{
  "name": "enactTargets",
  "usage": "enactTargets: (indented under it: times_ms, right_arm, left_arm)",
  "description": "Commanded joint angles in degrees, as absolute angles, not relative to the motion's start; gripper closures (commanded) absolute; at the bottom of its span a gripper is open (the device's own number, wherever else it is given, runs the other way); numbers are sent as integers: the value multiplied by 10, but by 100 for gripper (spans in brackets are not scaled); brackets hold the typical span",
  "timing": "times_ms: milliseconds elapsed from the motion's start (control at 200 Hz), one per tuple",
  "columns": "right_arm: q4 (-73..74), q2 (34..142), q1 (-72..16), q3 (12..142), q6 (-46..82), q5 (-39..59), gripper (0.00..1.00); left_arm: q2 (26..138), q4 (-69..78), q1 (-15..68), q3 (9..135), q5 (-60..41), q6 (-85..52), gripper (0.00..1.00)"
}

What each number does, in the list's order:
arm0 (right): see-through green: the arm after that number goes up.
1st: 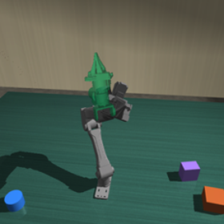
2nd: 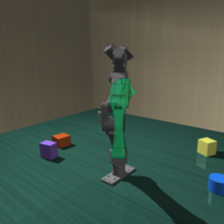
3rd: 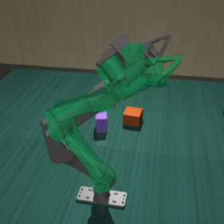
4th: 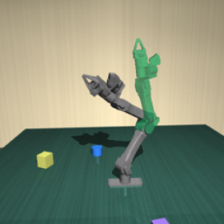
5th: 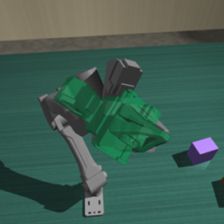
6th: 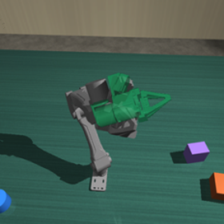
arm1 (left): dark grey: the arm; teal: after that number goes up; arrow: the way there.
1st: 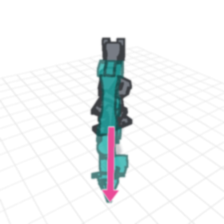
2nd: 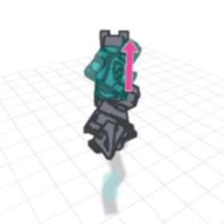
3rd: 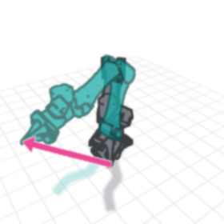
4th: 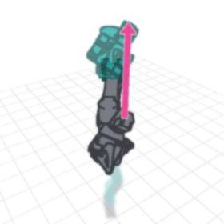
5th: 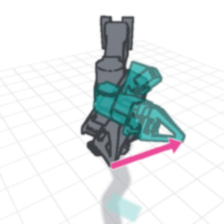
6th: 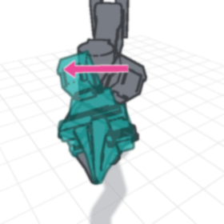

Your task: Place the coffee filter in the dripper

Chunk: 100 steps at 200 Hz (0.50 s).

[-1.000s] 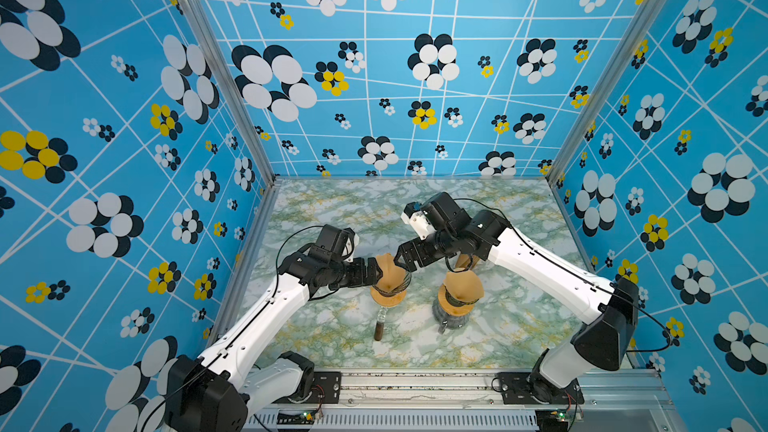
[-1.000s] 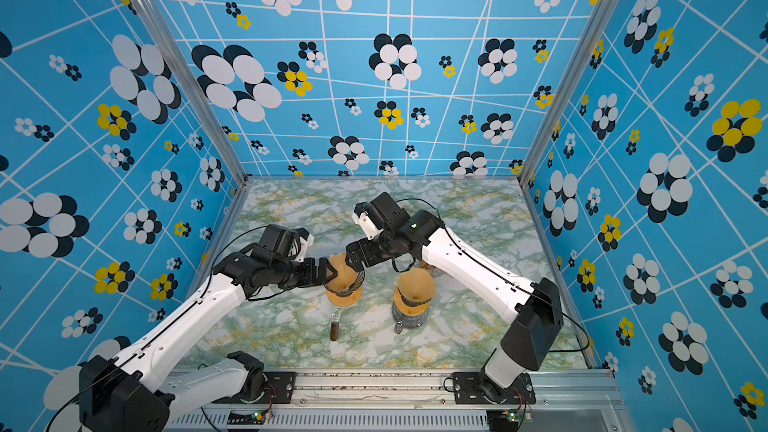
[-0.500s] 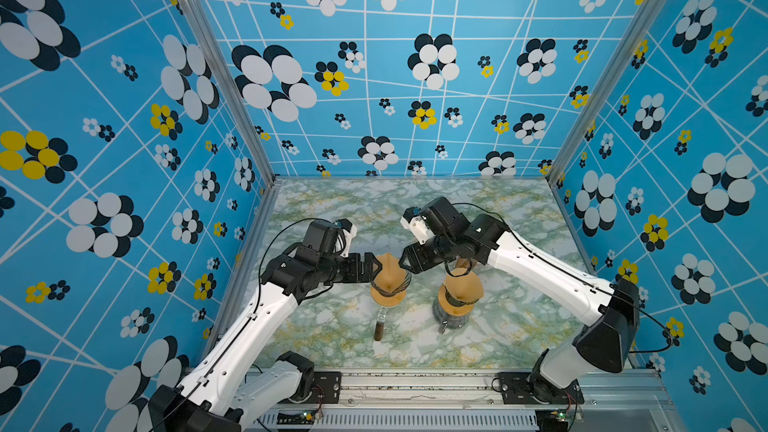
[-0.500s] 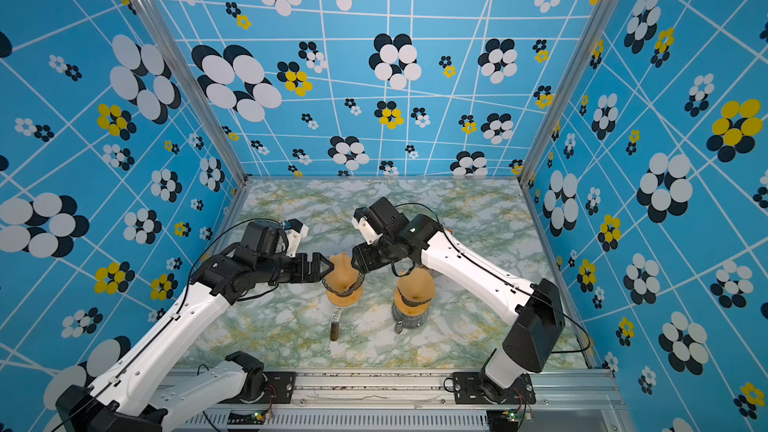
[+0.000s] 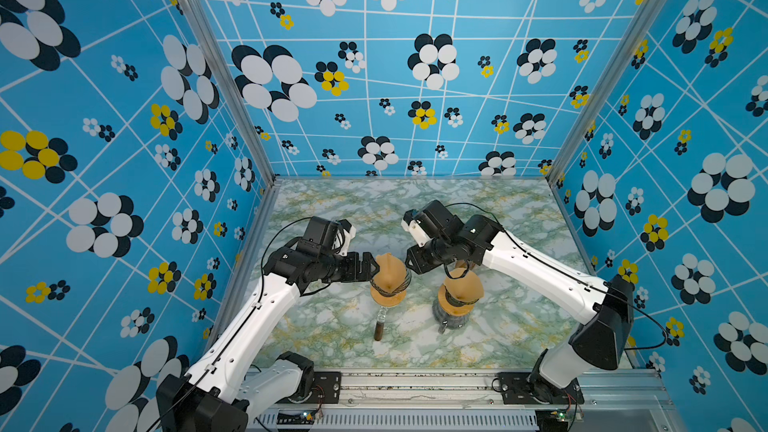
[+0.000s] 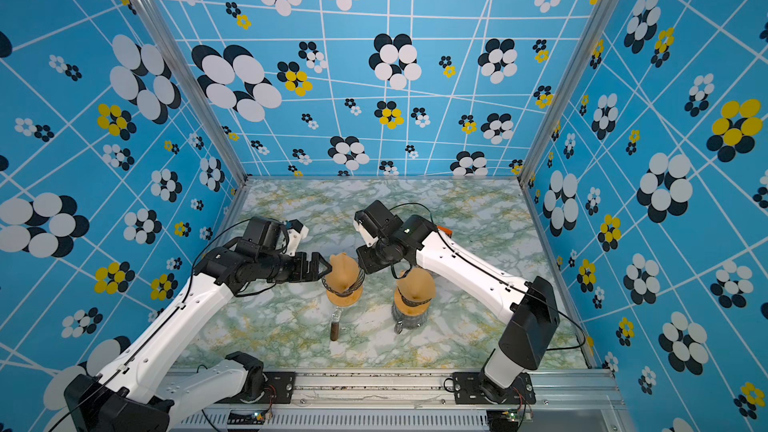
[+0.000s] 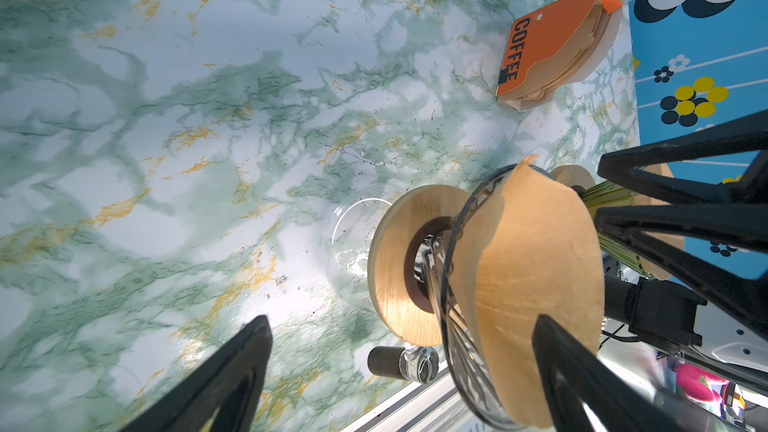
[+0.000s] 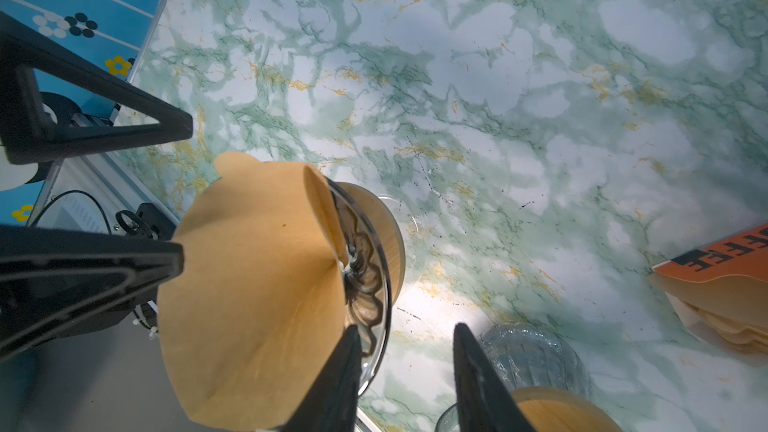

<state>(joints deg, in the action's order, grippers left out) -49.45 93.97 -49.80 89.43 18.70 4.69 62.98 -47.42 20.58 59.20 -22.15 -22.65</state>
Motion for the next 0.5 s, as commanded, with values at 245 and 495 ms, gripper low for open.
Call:
enactTargets:
  times_ms: [245, 495]
  right_arm:
    - [-514, 960, -499, 902, 178, 44, 61]
    - [-497, 947, -499, 895, 178, 46, 61]
  left_arm:
    - [647, -488, 201, 570, -206, -219, 1]
    - [646, -489, 202, 561, -199, -222, 1]
